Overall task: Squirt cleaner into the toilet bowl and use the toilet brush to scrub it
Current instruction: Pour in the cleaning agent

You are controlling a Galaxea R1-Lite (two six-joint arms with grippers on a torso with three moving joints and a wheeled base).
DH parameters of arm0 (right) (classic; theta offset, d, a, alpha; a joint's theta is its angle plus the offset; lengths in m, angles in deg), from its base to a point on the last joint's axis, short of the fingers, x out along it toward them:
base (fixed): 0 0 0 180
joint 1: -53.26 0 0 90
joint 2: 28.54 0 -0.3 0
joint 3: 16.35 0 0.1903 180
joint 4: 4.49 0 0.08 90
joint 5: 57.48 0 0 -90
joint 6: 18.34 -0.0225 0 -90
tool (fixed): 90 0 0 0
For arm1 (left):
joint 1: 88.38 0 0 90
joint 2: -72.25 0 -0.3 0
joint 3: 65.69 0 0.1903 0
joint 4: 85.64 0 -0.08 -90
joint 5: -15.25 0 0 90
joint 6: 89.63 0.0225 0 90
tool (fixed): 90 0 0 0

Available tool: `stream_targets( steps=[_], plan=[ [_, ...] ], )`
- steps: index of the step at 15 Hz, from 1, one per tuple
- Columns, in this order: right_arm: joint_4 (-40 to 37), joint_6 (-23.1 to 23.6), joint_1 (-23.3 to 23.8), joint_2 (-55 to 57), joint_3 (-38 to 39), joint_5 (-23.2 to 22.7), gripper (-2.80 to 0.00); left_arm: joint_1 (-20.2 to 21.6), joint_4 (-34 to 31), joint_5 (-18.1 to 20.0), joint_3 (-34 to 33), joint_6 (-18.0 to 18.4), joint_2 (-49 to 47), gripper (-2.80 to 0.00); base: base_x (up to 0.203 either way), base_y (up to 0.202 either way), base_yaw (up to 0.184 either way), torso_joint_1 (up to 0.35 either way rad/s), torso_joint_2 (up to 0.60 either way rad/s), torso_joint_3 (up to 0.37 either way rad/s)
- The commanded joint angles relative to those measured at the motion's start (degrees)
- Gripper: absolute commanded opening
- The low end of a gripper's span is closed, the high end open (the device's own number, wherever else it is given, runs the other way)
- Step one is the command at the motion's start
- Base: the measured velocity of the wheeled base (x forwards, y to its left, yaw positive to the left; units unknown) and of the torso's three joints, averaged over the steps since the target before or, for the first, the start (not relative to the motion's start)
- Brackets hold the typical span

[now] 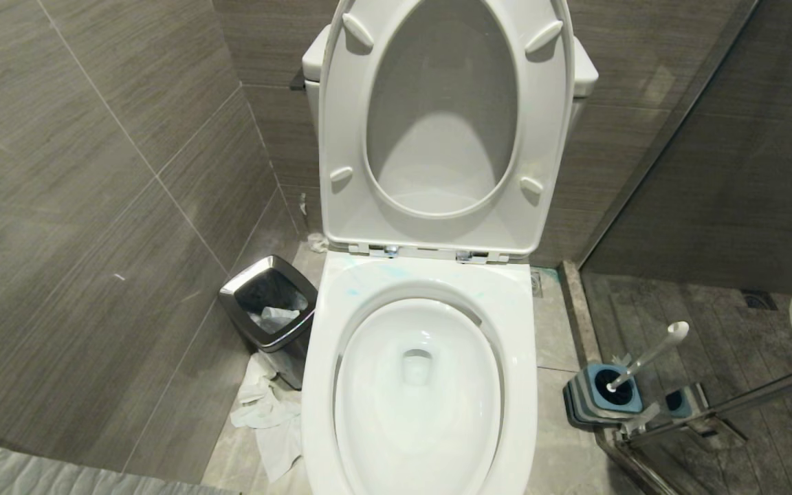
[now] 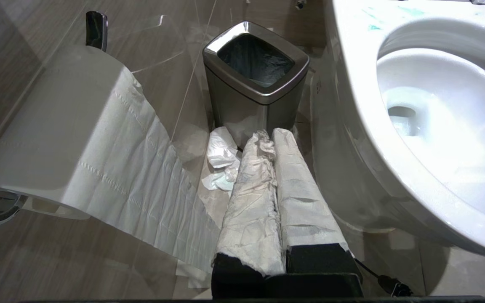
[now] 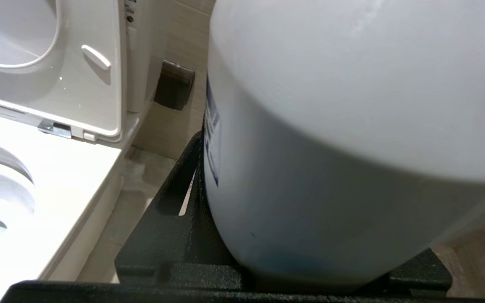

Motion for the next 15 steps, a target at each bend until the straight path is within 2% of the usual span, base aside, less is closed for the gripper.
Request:
stream_targets(
  steps=[1, 3, 6, 7, 9, 12, 15],
  plan=[
    [0.48, 0.21, -1.87, 4.56, -1.82, 0.50, -2.80, 0.01, 0.05, -0.07, -0.44, -0.04, 0.00, -2.80, 0.000, 0.000, 0.000, 0.000, 0.00, 0.000],
    [3.59, 0.61, -5.92, 10.08, -4.79, 4.42, -2.80, 0.01, 0.05, 0.02, -0.44, -0.04, 0.00, -2.80, 0.000, 0.000, 0.000, 0.000, 0.00, 0.000],
    [6.64, 1.65, -20.47, 15.89, -7.45, 16.60, -2.80, 0.01, 0.05, -0.07, -0.44, -0.04, 0.00, -2.80, 0.000, 0.000, 0.000, 0.000, 0.00, 0.000],
    [7.09, 2.45, -23.19, 18.83, -7.93, 19.42, -2.80, 0.01, 0.05, -0.07, -0.44, -0.04, 0.00, -2.80, 0.000, 0.000, 0.000, 0.000, 0.00, 0.000],
    [7.55, 6.40, -25.01, 22.63, -9.02, 21.71, -2.80, 0.01, 0.05, 0.01, -0.44, -0.04, 0.00, -2.80, 0.000, 0.000, 0.000, 0.000, 0.00, 0.000],
    [6.96, 13.57, -31.59, 27.87, -14.07, 23.41, -2.80, 0.01, 0.05, -0.01, -0.44, -0.04, 0.00, -2.80, 0.000, 0.000, 0.000, 0.000, 0.00, 0.000],
    [6.71, 18.12, -39.35, 34.71, -19.60, 31.20, -2.80, 0.01, 0.05, -0.06, -0.44, -0.04, 0.00, -2.80, 0.000, 0.000, 0.000, 0.000, 0.00, 0.000]
  ],
)
